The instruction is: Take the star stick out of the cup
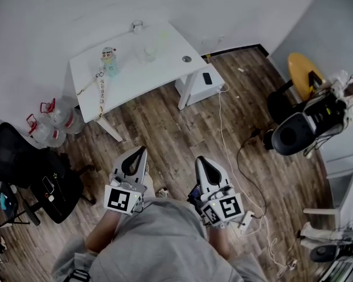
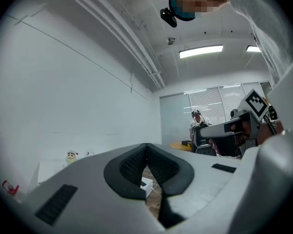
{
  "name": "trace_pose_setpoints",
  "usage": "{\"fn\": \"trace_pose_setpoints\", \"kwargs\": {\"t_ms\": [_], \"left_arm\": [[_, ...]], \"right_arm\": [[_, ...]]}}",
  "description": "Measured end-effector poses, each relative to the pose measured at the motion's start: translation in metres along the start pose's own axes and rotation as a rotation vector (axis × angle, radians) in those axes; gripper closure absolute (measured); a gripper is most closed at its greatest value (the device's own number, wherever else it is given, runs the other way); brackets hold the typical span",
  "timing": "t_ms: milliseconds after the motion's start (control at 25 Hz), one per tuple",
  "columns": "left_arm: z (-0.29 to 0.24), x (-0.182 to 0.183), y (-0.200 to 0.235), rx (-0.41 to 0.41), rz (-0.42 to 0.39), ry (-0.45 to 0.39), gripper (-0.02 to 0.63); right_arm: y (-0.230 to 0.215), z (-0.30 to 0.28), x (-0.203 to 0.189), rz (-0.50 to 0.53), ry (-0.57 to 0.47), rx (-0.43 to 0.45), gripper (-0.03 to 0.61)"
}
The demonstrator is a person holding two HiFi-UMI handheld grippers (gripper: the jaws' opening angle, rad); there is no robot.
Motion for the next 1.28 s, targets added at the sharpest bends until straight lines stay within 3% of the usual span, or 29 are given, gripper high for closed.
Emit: {"fn": "trace_pose_setpoints", "kwargs": {"t_ms": [640,920,1280], "left_arm": [[-0.076,-0.001,0.038,-0.054,0.004,-0.007,0.581],[-0.118,-0.003,0.077,-0.057,0.025,0.022,0.582],[-0.181,0.007,0.129,-0.118,0.022,0.022,0.582]], "right_arm": [[-0.037,-0.072,0.010,0.024,0.047,-0.014,0.543],[-0.054,-0.126,0.021,0.016,0.073,-0.007,0.543],[-0.074,-0.199,0.037,-0.003,0.095,-0.045,0.543]]}}
Point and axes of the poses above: the fingertips, and each gripper's own axes: z backward along the fingers, y to its left, x out of its top, the point moved 3 cm from there along z, backward along the fingers, and after that the axes turned 5 degrees about y, right-handed, at the moved point
